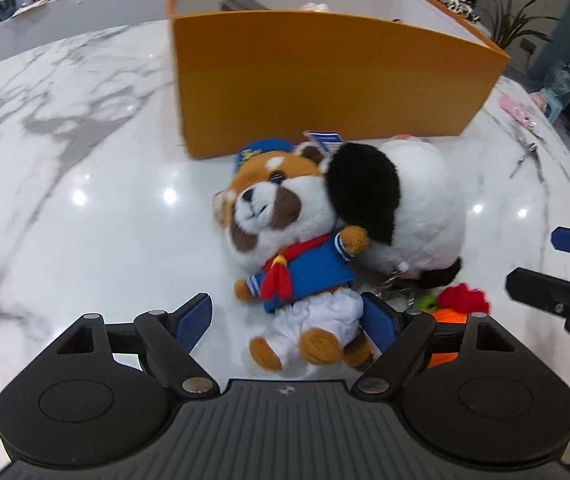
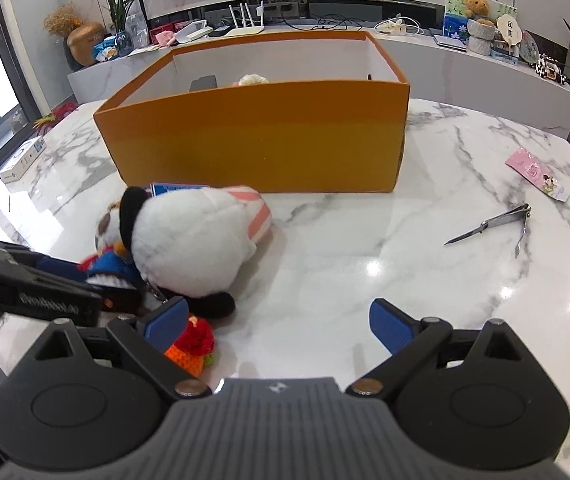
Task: Organize objects
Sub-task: 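Move left gripper to the brown sailor plush while right gripper approaches the orange crocheted ball, then grasp the sailor plush with left gripper while right gripper grasps the orange crocheted ball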
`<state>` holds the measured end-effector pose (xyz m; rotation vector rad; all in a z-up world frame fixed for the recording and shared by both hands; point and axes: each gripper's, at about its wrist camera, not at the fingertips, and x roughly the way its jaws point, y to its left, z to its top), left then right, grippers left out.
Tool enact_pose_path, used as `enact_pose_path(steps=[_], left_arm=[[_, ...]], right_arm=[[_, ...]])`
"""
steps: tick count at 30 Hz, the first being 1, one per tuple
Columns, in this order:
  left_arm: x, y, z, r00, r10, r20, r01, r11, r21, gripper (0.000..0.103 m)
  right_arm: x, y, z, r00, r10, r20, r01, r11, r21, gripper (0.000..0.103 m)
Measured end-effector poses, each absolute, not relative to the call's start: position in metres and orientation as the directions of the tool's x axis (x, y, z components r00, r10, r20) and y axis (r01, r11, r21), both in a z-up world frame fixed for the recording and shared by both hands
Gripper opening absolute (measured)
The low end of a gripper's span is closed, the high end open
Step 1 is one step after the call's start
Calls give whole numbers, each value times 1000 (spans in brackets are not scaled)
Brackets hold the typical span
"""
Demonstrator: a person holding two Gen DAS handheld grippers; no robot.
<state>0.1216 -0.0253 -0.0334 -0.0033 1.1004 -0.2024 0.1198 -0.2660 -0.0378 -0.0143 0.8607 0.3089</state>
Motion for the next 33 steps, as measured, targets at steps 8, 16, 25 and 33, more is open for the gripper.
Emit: enact_pose_path(steps=[8,16,25,33], left_arm=[[127,9,-28,457,-126,-881,112,990,-84,95],[147,-30,-38,509,-140,-849,334,942,45,95],[159,-17,-44,511,-109,-853,200,980,-5,68],[158,-6,-40,508,-82,-857,127,992,-19,60]], right_arm=[[124,-263,-41,603,275,-749,-282,952,122,97],[130,-257,-48,582,289,-760,-296,946,133,97],[129,-246,-53,558,331,-761,-361,923,136,97],[122,-225,-58,515,375,-771,-446,885,133,97]])
